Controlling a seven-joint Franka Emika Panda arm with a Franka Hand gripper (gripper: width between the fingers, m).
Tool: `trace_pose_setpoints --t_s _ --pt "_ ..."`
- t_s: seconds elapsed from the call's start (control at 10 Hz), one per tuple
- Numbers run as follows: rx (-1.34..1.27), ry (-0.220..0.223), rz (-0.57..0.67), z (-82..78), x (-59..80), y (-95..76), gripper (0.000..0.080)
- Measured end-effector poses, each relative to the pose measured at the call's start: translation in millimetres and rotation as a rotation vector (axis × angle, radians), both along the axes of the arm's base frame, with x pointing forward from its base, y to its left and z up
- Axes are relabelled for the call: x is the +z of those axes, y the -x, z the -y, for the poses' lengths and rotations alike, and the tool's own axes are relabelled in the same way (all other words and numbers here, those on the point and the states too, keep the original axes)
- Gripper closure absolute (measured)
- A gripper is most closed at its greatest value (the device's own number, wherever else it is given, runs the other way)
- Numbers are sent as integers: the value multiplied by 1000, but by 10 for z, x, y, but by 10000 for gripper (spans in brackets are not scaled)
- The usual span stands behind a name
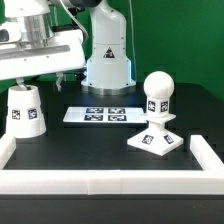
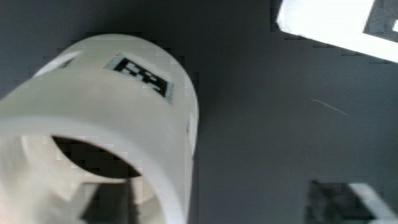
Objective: Assemble lamp
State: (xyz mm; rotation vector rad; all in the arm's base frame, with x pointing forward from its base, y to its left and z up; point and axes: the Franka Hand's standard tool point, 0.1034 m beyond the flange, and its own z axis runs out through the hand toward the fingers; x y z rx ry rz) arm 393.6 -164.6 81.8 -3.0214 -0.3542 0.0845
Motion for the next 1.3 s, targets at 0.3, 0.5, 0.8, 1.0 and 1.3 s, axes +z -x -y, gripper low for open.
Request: trace_pose_setpoints --t_s 0.3,0.5,0.8,1.0,1.3 --pt "0 0 0 0 0 0 640" --pt "1 0 1 -1 5 -7 754" --pt "1 0 1 -1 6 -7 754" --pt "-31 -21 -27 -184 86 -16 754" --pt "-96 -57 -57 -808 513 -162 754"
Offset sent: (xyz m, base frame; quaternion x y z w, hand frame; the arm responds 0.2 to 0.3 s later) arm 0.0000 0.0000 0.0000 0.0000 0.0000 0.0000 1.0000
